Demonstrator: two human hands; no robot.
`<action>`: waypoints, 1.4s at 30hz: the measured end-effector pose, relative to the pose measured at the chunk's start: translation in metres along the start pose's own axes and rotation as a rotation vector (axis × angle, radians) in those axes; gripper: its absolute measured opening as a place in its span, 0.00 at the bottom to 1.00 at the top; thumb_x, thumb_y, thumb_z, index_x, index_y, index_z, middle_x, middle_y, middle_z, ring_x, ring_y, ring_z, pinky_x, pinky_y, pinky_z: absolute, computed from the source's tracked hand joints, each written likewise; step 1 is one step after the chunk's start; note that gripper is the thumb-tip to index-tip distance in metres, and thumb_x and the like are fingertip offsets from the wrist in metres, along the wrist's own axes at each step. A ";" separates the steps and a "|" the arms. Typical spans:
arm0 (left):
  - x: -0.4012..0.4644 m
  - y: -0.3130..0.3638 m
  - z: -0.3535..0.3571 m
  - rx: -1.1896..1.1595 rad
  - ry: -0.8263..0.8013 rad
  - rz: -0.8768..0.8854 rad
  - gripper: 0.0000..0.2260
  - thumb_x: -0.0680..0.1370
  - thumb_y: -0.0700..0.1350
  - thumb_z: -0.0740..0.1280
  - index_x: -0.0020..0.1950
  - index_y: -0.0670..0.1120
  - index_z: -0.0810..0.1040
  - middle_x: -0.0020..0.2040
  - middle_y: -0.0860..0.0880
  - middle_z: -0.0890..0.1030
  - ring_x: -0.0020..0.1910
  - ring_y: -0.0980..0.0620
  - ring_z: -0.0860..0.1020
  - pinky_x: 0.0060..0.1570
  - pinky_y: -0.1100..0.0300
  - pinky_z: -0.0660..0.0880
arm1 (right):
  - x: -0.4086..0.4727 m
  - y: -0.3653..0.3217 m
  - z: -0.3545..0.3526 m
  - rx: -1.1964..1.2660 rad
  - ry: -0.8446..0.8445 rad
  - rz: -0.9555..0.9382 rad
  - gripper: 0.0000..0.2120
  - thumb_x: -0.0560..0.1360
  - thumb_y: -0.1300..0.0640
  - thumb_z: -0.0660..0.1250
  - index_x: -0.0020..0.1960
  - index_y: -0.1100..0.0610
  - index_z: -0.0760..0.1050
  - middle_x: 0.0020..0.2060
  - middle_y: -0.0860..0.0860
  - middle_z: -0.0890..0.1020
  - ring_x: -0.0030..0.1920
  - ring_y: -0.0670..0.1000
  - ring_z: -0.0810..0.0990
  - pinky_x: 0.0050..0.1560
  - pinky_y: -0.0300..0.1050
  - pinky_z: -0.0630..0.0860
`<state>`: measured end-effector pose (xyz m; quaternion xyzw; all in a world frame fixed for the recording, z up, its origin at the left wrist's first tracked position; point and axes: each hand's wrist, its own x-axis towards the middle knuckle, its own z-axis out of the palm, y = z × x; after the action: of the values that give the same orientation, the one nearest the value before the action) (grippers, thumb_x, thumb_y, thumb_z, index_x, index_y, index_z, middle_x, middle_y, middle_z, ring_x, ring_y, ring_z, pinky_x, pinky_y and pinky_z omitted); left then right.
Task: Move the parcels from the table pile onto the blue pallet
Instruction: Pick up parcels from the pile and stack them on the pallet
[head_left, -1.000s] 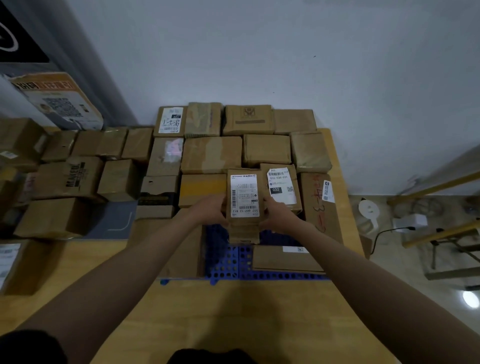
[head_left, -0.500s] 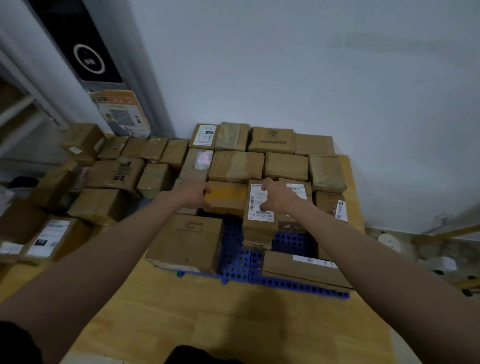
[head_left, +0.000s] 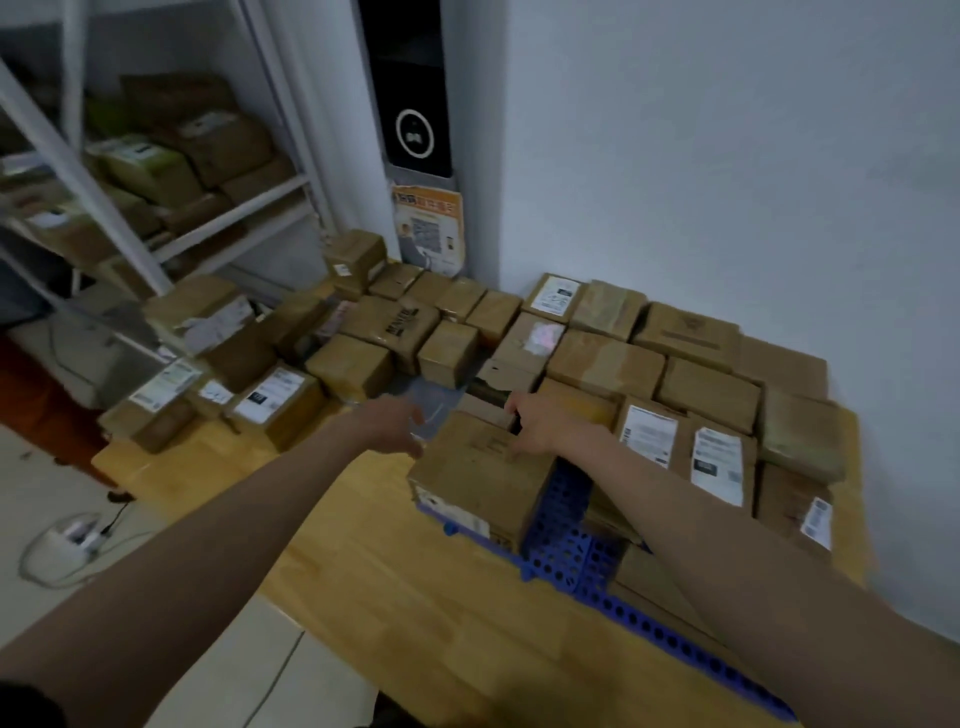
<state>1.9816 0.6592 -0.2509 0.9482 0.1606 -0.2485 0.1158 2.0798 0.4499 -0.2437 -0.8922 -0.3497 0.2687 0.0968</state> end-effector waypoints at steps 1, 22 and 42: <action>-0.003 -0.012 -0.001 -0.016 0.002 -0.016 0.27 0.76 0.53 0.72 0.72 0.47 0.69 0.68 0.47 0.73 0.64 0.47 0.74 0.60 0.55 0.73 | 0.006 -0.008 0.002 -0.011 -0.009 -0.007 0.23 0.75 0.58 0.70 0.67 0.57 0.67 0.59 0.55 0.76 0.56 0.55 0.77 0.55 0.51 0.78; 0.034 -0.276 -0.061 -0.024 -0.025 -0.019 0.20 0.75 0.55 0.71 0.63 0.47 0.77 0.63 0.49 0.74 0.62 0.48 0.74 0.57 0.56 0.72 | 0.170 -0.215 0.018 0.086 -0.032 0.003 0.21 0.74 0.56 0.72 0.64 0.54 0.72 0.58 0.52 0.77 0.56 0.53 0.77 0.56 0.49 0.76; 0.022 -0.462 -0.113 -0.270 0.281 -0.258 0.44 0.72 0.45 0.76 0.78 0.41 0.52 0.73 0.39 0.67 0.66 0.41 0.72 0.59 0.52 0.72 | 0.287 -0.402 0.036 0.254 -0.122 -0.034 0.23 0.74 0.56 0.69 0.67 0.62 0.70 0.58 0.57 0.78 0.55 0.55 0.79 0.53 0.51 0.81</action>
<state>1.8818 1.1244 -0.2305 0.9210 0.3269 -0.1032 0.1851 2.0051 0.9398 -0.2469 -0.8488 -0.3332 0.3629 0.1918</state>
